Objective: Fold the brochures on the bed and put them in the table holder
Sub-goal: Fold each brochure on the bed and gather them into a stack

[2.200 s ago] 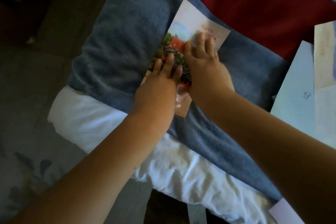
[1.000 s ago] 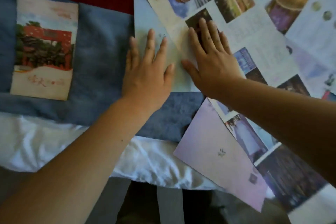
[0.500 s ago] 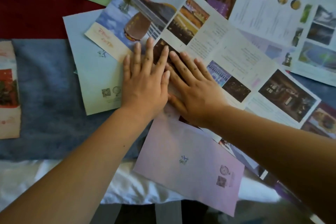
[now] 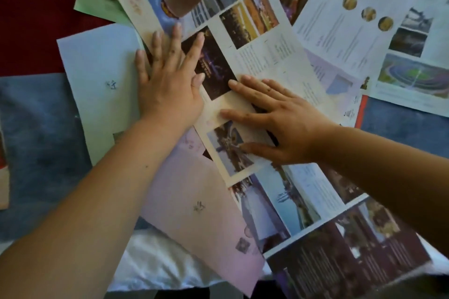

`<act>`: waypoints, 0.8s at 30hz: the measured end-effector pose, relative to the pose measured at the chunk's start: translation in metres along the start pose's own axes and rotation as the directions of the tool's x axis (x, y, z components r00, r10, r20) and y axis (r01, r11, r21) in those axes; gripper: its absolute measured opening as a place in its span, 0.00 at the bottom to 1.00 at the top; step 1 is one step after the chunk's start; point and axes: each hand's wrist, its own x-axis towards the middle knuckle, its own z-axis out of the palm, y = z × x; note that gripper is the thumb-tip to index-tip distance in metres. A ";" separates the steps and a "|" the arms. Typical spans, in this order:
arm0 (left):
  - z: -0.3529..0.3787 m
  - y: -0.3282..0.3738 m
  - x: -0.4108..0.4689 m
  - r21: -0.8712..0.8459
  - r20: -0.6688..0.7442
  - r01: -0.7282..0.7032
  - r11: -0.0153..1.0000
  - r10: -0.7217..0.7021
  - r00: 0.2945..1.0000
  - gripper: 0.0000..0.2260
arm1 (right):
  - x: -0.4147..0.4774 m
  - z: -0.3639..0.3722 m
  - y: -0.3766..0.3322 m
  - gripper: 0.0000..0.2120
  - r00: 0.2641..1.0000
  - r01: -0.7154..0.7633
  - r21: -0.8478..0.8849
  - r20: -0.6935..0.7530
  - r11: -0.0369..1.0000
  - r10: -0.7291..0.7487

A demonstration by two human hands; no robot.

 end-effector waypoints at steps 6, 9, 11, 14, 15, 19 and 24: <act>-0.003 0.019 -0.020 -0.084 0.000 -0.012 0.996 0.012 1.000 0.28 | 0.021 0.005 -0.003 0.33 0.986 -0.109 0.002 -0.128 0.994 0.108; 0.005 0.024 -0.047 -0.113 0.024 -0.028 0.993 0.031 0.999 0.27 | 0.037 0.007 -0.010 0.34 0.946 -0.248 0.049 -0.201 0.968 0.253; 0.010 0.024 -0.062 -0.095 0.030 -0.019 0.995 0.022 0.999 0.28 | 0.049 0.007 -0.016 0.34 0.882 -0.398 0.096 -0.232 0.912 0.410; 0.015 0.024 -0.078 -0.079 0.016 -0.007 0.997 0.008 1.000 0.28 | 0.070 0.006 -0.025 0.35 0.719 -0.608 0.221 -0.253 0.762 0.647; 0.016 0.024 -0.082 -0.064 0.012 -0.009 0.998 0.010 1.000 0.29 | 0.076 0.006 -0.028 0.36 0.666 -0.654 0.269 -0.239 0.707 0.707; 0.018 0.017 -0.085 0.002 0.012 0.013 1.000 -0.013 1.000 0.29 | 0.094 0.003 -0.044 0.37 0.504 -0.729 0.480 -0.106 0.488 0.857; 0.014 -0.003 -0.059 0.039 0.053 0.003 0.999 -0.005 0.999 0.36 | 0.087 0.009 -0.057 0.36 0.568 -0.759 0.300 -0.127 0.577 0.813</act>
